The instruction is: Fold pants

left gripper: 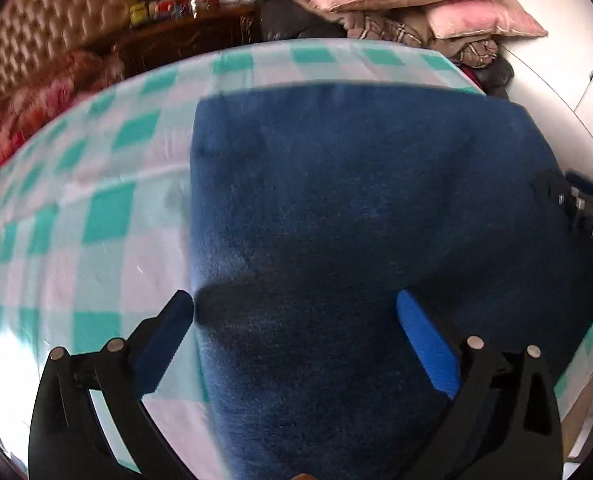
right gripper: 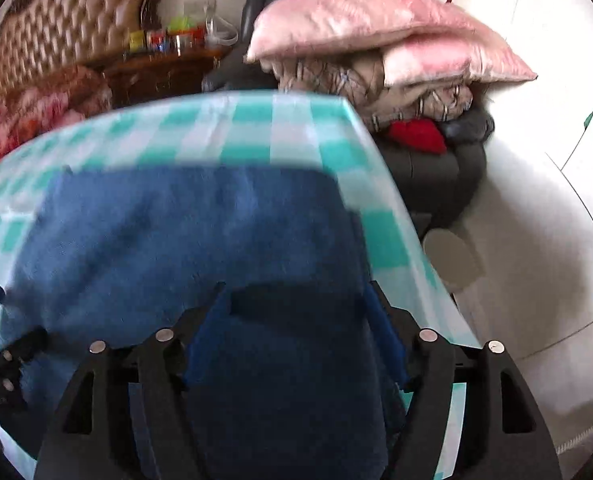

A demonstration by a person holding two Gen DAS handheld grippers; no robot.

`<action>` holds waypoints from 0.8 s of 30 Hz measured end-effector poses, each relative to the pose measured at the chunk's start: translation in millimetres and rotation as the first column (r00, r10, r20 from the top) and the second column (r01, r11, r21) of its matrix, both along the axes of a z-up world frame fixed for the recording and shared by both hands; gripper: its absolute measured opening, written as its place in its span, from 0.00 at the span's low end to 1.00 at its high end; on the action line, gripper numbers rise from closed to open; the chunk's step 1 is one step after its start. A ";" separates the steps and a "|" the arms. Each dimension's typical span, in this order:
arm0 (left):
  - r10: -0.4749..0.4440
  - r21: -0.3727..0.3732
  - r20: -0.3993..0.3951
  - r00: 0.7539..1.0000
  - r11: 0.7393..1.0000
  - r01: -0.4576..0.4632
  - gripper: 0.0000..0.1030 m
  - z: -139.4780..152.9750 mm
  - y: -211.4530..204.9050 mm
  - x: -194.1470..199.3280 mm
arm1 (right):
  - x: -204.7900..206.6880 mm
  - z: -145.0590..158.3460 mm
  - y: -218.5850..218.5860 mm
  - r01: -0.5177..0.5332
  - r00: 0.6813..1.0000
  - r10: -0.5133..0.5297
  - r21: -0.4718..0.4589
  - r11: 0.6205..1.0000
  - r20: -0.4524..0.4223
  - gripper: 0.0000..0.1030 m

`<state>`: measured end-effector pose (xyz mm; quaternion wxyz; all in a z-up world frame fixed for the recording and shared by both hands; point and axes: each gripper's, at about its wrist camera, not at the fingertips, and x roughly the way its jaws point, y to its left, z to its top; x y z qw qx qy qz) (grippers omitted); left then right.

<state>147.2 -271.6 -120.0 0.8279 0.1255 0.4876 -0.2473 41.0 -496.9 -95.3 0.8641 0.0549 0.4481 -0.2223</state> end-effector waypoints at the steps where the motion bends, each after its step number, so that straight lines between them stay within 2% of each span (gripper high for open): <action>1: 0.007 -0.006 0.013 1.000 1.000 -0.007 0.99 2.7 1.8 -2.0 | -5.1 0.0 0.4 0.009 1.000 -0.009 0.006 1.000 0.012 0.65; 4: -0.008 0.035 0.140 0.990 0.999 0.003 0.98 23.3 4.6 -19.9 | -25.4 13.7 8.7 0.038 0.998 -0.037 -0.011 0.999 0.054 0.66; 6: -0.023 0.001 0.153 0.988 1.000 0.023 0.98 37.7 10.3 -30.6 | -42.8 24.9 17.4 0.060 0.994 -0.058 -0.011 0.998 0.092 0.74; 9: -0.021 -0.018 0.210 0.978 1.000 0.025 0.98 58.0 20.4 -56.2 | -68.1 39.7 32.9 0.088 0.988 -0.086 -0.013 0.996 0.126 0.74; 16: -0.003 -0.066 0.216 0.976 0.998 0.017 0.98 84.6 42.6 -104.0 | -117.9 67.1 64.0 0.117 0.980 -0.109 -0.038 0.992 0.167 0.76; 22: 0.009 -0.130 0.180 0.984 0.991 0.014 0.98 96.3 60.4 -130.4 | -140.3 73.7 75.4 0.119 0.978 -0.109 -0.048 0.992 0.175 0.76; 24: 0.014 -0.166 0.145 0.989 0.986 0.010 0.98 95.2 64.1 -129.0 | -141.3 72.0 74.8 0.116 0.978 -0.107 -0.039 0.993 0.177 0.81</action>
